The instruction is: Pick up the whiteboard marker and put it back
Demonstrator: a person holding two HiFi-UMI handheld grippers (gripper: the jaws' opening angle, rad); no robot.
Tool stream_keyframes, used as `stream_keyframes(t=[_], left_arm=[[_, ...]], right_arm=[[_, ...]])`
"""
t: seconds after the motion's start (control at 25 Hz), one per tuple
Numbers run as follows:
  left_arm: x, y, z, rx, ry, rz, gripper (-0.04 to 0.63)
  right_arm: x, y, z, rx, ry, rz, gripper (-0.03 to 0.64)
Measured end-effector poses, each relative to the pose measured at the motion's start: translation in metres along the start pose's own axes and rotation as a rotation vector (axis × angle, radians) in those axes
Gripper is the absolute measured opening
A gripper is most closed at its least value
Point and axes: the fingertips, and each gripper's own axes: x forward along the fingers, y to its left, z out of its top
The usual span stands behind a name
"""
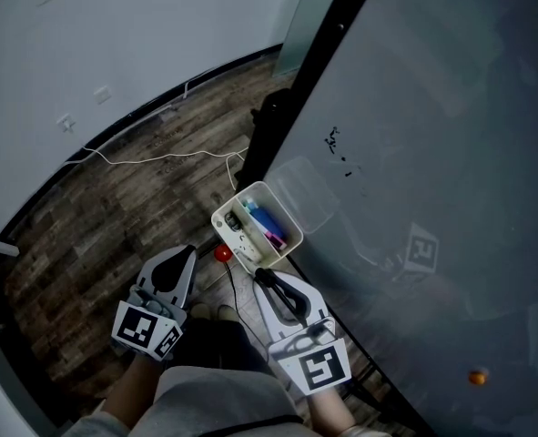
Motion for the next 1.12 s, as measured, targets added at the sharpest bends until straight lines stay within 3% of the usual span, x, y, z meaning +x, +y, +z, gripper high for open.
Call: stream_keyframes(t=[0.6,1.12], left_arm=[[-0.009,-0.012,-0.001,-0.004,-0.003,-0.029,0.015],[-0.02,-0.021,0.005,0.005,-0.011,-0.099,0.015]], right_arm=[[-0.009,0.005,-0.006,0.012,0.015,-0.018,0.077],[-0.016,0.011,-0.006,0.047,0.015,-0.084,0.077]])
